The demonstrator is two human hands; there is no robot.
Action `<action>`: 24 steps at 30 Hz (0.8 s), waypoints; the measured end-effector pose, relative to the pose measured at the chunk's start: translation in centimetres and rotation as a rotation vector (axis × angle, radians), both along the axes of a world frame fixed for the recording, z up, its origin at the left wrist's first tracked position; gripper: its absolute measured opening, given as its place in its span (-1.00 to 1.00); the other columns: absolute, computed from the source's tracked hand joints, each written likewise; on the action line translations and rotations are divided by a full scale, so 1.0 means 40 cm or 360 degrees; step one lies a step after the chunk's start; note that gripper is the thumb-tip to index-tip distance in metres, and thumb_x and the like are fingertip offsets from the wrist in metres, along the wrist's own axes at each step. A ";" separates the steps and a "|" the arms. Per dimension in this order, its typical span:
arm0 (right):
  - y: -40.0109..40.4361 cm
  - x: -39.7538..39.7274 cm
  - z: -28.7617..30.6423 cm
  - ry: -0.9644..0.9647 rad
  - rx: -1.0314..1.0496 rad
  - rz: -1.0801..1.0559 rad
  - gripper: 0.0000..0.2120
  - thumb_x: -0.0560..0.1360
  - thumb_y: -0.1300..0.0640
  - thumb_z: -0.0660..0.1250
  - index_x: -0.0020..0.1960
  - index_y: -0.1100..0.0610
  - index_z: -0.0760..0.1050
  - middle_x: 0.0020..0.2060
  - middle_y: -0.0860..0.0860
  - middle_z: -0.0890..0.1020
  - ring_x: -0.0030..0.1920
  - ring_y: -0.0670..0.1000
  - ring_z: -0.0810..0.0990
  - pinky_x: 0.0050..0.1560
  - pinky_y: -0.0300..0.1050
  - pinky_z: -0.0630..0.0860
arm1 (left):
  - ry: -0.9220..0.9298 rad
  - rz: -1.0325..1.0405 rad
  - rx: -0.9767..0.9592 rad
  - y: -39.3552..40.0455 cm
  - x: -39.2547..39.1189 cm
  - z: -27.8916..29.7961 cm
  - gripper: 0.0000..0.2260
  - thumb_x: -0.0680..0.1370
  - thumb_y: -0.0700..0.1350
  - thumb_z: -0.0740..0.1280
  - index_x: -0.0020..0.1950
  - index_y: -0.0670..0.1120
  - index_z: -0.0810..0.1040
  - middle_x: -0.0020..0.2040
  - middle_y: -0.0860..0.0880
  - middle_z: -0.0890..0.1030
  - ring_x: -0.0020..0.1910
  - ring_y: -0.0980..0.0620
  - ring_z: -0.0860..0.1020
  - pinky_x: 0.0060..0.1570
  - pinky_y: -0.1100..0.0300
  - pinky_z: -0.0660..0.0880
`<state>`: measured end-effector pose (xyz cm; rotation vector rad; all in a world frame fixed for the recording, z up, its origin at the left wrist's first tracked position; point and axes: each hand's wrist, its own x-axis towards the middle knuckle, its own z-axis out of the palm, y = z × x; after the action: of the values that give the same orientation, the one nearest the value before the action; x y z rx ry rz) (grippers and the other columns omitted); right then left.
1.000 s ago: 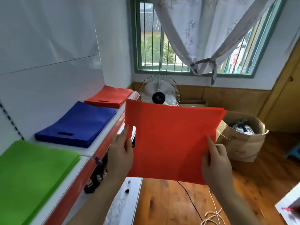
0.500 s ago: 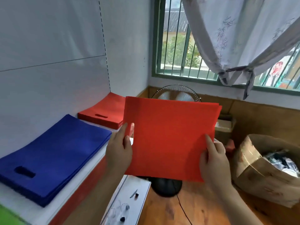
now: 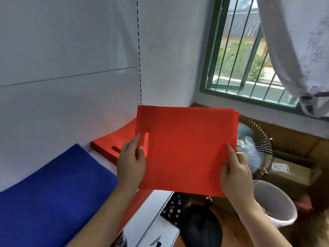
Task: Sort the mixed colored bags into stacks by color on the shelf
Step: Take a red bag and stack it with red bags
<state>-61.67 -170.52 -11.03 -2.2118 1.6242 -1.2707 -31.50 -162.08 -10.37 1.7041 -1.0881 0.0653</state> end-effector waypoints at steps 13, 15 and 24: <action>-0.484 0.303 -0.003 0.0161 0.0029 0.0845 -0.54 0.68 0.19 0.22 0.58 0.06 0.38 0.14 0.00 0.49 -0.08 0.12 0.58 -0.06 0.11 0.62 | 0.0160 0.0820 0.0177 -0.110 0.085 -0.042 -0.59 0.70 -0.12 0.31 0.57 0.00 0.45 0.39 -0.03 0.60 0.35 -0.01 0.56 0.33 0.12 0.49; -0.528 0.353 0.001 0.0221 0.0005 0.0979 -0.53 0.67 0.18 0.23 0.57 0.05 0.38 0.14 0.01 0.49 -0.08 0.14 0.58 -0.07 0.10 0.61 | 0.0172 0.0945 0.0220 -0.102 0.081 -0.041 -0.59 0.69 -0.13 0.32 0.55 0.00 0.46 0.31 -0.05 0.65 0.23 -0.03 0.61 0.20 0.12 0.53; -0.630 0.570 -0.031 0.0472 0.0013 0.1273 -0.55 0.65 0.12 0.26 0.53 0.00 0.44 0.10 0.00 0.49 -0.06 0.19 0.60 -0.11 0.09 0.61 | 0.0024 0.1228 0.0683 -0.080 0.106 -0.051 -0.68 0.69 -0.15 0.25 0.46 -0.06 0.54 0.22 -0.06 0.66 0.08 -0.05 0.63 -0.01 0.10 0.53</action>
<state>-38.87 -195.71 -12.27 -2.6922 0.6206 -0.7274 -27.25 -165.27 -12.41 2.4288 -0.3867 0.3222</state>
